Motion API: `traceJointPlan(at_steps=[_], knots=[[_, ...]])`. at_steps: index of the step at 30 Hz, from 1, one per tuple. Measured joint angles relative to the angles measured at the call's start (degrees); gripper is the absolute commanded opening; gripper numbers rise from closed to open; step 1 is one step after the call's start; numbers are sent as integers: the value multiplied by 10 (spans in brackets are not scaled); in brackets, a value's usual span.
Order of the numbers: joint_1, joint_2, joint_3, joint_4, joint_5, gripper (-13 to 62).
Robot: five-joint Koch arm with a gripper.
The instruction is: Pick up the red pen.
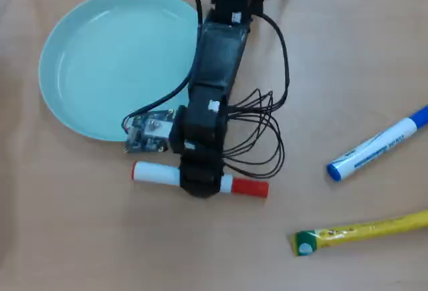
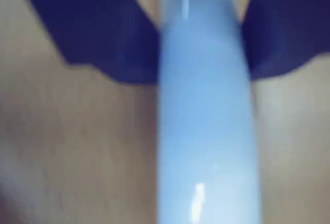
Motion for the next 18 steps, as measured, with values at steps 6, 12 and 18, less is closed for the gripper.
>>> traceJointPlan(at_steps=[6, 12, 18], knots=[[-11, 33, 1, 29, 3, -65], [-24, 101, 3, 37, 3, -65], [-28, 135, 4, 48, 4, -65]])
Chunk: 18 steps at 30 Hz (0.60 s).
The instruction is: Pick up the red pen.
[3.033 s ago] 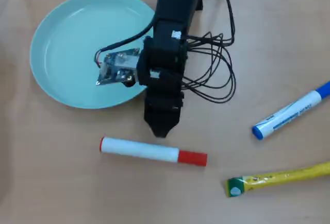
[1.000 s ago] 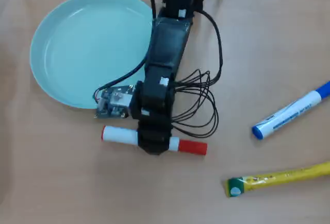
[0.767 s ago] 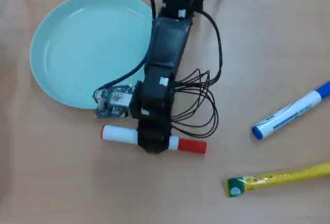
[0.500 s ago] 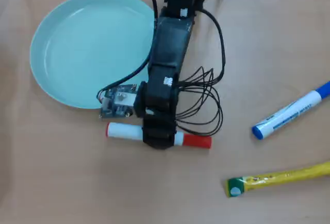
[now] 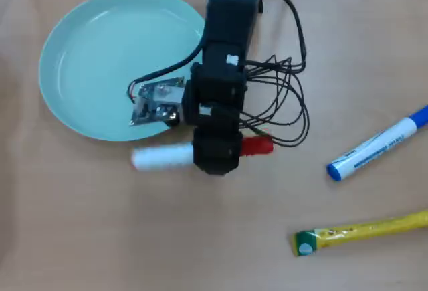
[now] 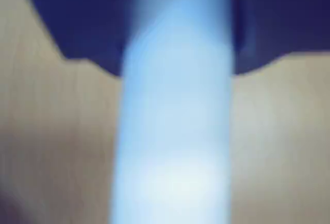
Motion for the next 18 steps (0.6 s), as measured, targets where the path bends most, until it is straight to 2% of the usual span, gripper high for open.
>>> traceJointPlan(at_steps=[5, 12, 18], knots=[[-1, 68, 25, 5, 1, -65], [1, 217, 89, 7, 11, -65], [0, 287, 108, 11, 11, -65]])
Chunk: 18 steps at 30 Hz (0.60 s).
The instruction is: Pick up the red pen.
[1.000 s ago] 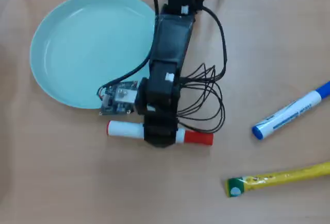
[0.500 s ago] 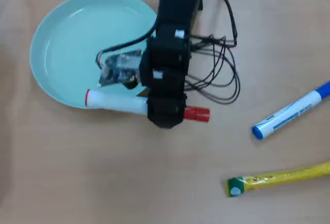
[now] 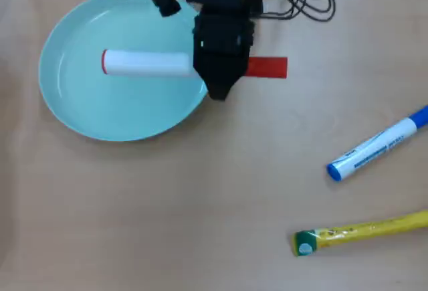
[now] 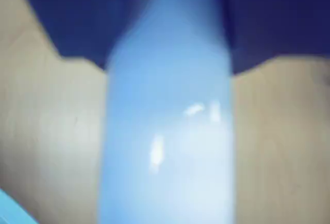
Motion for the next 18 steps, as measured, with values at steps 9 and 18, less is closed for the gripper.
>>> traceJointPlan(at_steps=[9, 18], knots=[[0, 56, 67, -15, 46, -65], [-2, 56, 67, -16, 48, -65]])
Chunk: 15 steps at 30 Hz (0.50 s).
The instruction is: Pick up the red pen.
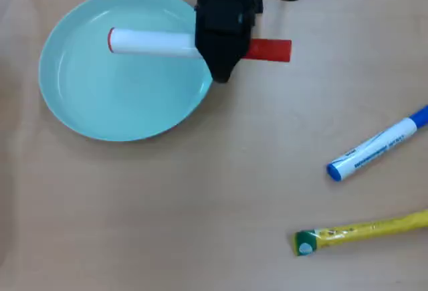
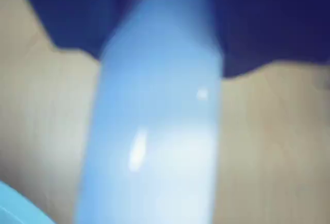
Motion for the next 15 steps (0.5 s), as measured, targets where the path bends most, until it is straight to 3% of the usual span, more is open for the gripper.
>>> traceJointPlan(at_steps=[15], knots=[[-1, 0, 1, -1, 13, -65]])
